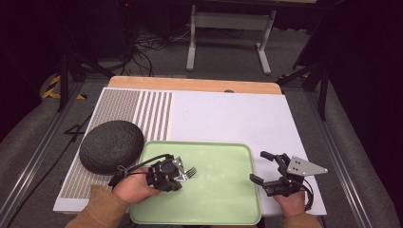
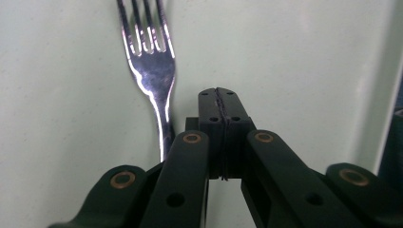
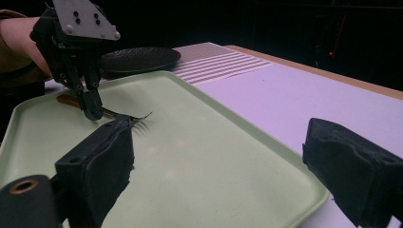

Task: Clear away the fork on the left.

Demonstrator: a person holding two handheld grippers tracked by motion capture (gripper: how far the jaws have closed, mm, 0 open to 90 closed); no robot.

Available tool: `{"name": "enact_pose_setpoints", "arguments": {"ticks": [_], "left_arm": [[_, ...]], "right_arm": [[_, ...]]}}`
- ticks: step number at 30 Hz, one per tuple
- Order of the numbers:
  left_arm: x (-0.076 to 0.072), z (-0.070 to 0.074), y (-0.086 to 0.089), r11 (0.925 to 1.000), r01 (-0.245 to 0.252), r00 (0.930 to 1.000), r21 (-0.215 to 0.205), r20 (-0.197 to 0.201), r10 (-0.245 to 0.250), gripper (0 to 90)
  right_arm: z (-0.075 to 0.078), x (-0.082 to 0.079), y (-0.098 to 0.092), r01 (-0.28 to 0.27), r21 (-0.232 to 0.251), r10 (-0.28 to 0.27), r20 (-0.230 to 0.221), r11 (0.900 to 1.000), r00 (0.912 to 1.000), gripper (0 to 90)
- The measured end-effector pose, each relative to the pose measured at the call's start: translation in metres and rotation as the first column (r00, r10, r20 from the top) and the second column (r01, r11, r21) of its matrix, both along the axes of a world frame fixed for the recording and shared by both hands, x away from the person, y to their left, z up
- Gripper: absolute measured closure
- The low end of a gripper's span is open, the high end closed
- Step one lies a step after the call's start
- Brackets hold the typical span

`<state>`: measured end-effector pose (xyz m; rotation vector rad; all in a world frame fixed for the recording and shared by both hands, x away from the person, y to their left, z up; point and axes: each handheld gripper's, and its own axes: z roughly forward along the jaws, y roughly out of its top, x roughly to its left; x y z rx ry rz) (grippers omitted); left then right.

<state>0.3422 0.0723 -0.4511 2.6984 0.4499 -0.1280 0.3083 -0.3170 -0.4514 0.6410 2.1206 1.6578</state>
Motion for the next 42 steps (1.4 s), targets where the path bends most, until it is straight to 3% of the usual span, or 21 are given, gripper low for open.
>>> {"name": "enact_pose_setpoints", "arguments": {"ticks": [19, 34, 42], "left_arm": [[0.014, -0.001, 0.019, 0.9926, -0.12, 0.9925, 0.02, 0.026, 0.119, 89.9], [0.022, -0.002, 0.04, 0.9792, -0.202, 0.979, 0.013, 0.025, 0.202, 89.9], [0.024, -0.002, 0.053, 0.9658, -0.259, 0.9657, 0.014, 0.027, 0.258, 89.8]], "right_arm": [[-0.001, 0.002, 0.001, 0.001, -0.004, -0.001, -0.006, 1.0, 1.0, 10.4], [-0.002, 0.004, 0.003, -0.005, -0.002, 0.005, -0.017, 1.0, 0.9998, 10.8], [-0.002, 0.008, 0.005, -0.015, -0.001, 0.015, -0.015, 1.0, 0.9998, 10.8]]}}
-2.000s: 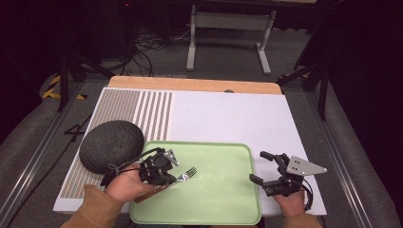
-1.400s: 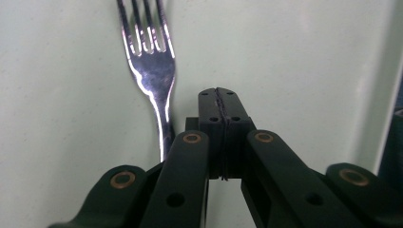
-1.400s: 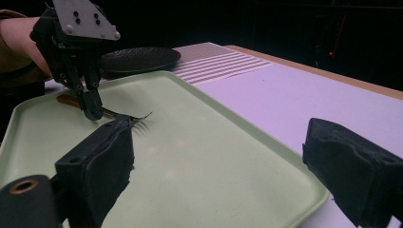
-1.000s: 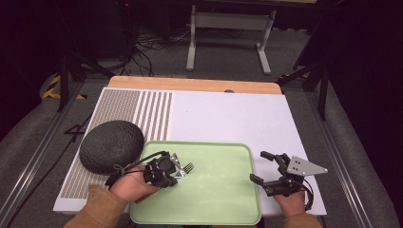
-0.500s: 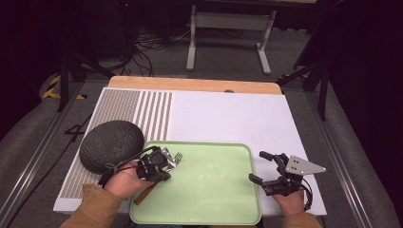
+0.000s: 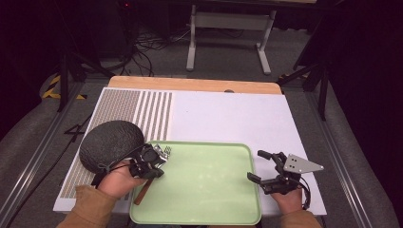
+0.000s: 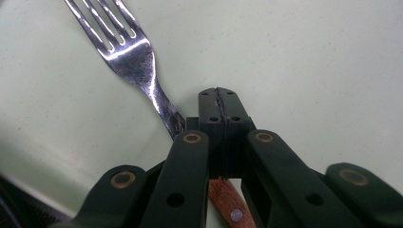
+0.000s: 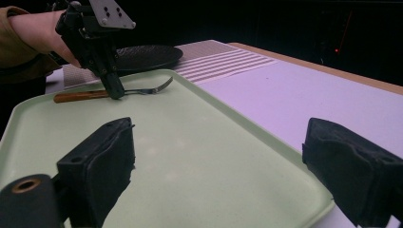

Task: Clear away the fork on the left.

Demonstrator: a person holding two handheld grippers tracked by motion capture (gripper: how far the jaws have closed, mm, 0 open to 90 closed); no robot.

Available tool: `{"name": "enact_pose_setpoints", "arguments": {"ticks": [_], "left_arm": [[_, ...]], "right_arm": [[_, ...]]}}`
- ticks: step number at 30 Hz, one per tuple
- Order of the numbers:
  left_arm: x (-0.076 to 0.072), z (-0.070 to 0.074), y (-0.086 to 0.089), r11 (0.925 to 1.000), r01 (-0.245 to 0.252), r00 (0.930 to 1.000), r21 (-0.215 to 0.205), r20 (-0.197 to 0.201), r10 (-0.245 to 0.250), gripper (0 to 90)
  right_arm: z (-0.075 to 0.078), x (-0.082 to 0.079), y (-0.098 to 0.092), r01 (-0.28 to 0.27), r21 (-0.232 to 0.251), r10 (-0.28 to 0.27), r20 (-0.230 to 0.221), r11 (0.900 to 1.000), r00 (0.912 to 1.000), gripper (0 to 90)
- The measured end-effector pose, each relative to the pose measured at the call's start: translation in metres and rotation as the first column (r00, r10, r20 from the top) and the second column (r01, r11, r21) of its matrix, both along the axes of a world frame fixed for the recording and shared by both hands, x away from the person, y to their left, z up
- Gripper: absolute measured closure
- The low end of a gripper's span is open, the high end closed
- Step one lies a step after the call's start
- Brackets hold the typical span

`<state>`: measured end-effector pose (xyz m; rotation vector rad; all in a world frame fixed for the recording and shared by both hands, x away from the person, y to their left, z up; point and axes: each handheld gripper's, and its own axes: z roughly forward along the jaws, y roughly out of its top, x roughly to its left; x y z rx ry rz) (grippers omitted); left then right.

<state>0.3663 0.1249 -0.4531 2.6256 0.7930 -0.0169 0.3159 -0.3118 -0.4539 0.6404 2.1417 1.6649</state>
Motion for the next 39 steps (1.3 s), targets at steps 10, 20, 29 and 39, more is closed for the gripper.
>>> {"name": "enact_pose_setpoints", "arguments": {"ticks": [10, 20, 29, 39], "left_arm": [[0.002, 0.0, 0.013, 0.9984, -0.057, 0.9983, -0.004, 0.007, 0.057, 89.8], [0.002, -0.001, 0.027, 0.9943, -0.106, 0.994, 0.003, 0.026, 0.106, 89.8], [0.002, 0.002, 0.029, 0.9949, -0.096, 0.9946, -0.032, 0.035, 0.097, 83.0], [-0.011, 0.022, 0.035, 0.9809, 0.053, 0.9753, -0.187, 0.221, -0.011, 44.4]], "right_arm": [[0.0, 0.004, 0.004, -0.013, -0.001, 0.013, 0.0, 1.0, 0.9999, 10.9], [0.001, 0.008, 0.008, -0.026, 0.003, 0.026, 0.007, 1.0, 0.9996, 10.9], [0.001, 0.009, 0.009, -0.031, 0.005, 0.031, 0.009, 0.999, 0.9995, 10.9], [0.002, 0.008, 0.008, -0.03, 0.013, 0.03, 0.016, 0.999, 0.9994, 10.9]]}}
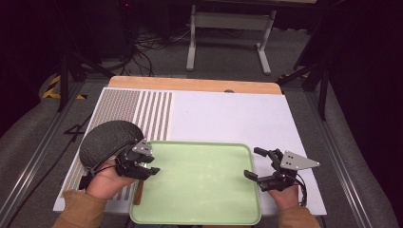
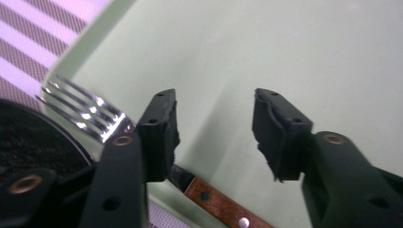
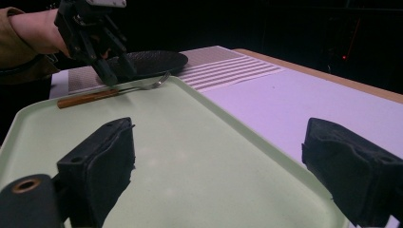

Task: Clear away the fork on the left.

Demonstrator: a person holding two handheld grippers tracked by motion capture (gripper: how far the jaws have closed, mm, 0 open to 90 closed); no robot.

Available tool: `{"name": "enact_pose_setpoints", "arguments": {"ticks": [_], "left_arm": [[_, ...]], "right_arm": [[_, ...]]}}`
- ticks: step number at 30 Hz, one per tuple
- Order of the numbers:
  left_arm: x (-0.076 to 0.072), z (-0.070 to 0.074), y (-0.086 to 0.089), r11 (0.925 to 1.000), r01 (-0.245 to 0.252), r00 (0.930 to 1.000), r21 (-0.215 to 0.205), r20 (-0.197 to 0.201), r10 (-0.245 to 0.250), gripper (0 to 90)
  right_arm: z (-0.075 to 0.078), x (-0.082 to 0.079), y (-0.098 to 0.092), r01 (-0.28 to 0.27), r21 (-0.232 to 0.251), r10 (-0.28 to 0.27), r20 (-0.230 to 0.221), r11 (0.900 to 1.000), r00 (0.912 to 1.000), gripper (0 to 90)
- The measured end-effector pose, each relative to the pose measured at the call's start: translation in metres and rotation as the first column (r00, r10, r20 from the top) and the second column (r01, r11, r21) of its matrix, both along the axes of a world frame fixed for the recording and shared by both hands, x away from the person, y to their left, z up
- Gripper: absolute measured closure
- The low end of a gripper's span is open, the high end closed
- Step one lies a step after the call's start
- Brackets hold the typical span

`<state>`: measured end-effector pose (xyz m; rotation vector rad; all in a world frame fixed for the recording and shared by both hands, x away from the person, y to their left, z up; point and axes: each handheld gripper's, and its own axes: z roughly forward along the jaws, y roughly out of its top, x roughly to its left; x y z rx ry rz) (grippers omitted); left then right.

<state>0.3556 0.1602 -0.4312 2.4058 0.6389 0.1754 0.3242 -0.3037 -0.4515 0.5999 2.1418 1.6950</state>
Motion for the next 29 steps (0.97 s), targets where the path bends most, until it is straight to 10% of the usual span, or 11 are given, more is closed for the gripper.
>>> {"name": "enact_pose_setpoints", "arguments": {"ticks": [5, 13, 16, 18, 20, 22, 23, 28, 29], "left_arm": [[-0.007, 0.011, 0.006, 0.9944, 0.022, 0.9987, -0.103, 0.048, -0.017, 24.4], [-0.016, 0.007, 0.03, 0.9423, 0.036, 0.9916, -0.333, 0.129, 0.007, 7.2], [-0.023, -0.004, 0.042, 0.9149, 0.038, 0.9726, -0.402, 0.225, 0.059, 3.0], [-0.026, -0.006, 0.045, 0.9124, 0.039, 0.963, -0.407, 0.259, 0.075, 2.9], [-0.034, -0.015, 0.053, 0.8886, 0.038, 0.9427, -0.457, 0.311, 0.12, 2.2], [-0.038, -0.022, 0.056, 0.8748, 0.035, 0.9387, -0.483, 0.316, 0.137, 1.6], [-0.038, -0.022, 0.056, 0.8748, 0.035, 0.9387, -0.483, 0.316, 0.137, 1.3], [-0.036, -0.036, 0.066, 0.8075, 0.011, 0.9515, -0.59, 0.254, 0.173, 0.3], [-0.036, -0.036, 0.066, 0.8075, 0.011, 0.9515, -0.59, 0.254, 0.173, 0.3]], "right_arm": [[0.001, -0.001, 0.0, 0.002, 0.002, -0.002, 0.004, 1.0, 1.0, 10.9], [0.001, -0.001, 0.0, 0.001, 0.004, -0.001, 0.006, 1.0, 1.0, 10.9], [0.002, -0.002, -0.001, 0.003, 0.004, -0.003, 0.005, 1.0, 1.0, 10.9], [0.002, -0.003, -0.001, 0.003, 0.005, -0.003, 0.004, 1.0, 1.0, 10.9], [0.001, -0.004, -0.001, 0.005, 0.002, -0.005, 0.0, 1.0, 1.0, 10.9], [0.001, -0.005, -0.001, 0.004, 0.0, -0.004, -0.001, 1.0, 1.0, 10.9], [0.001, -0.005, -0.001, 0.004, 0.0, -0.004, -0.001, 1.0, 1.0, 10.9], [0.001, -0.005, -0.001, 0.007, -0.003, -0.007, -0.002, 1.0, 1.0, 10.8], [0.001, -0.005, -0.001, 0.007, -0.003, -0.007, -0.002, 1.0, 1.0, 10.8]]}}
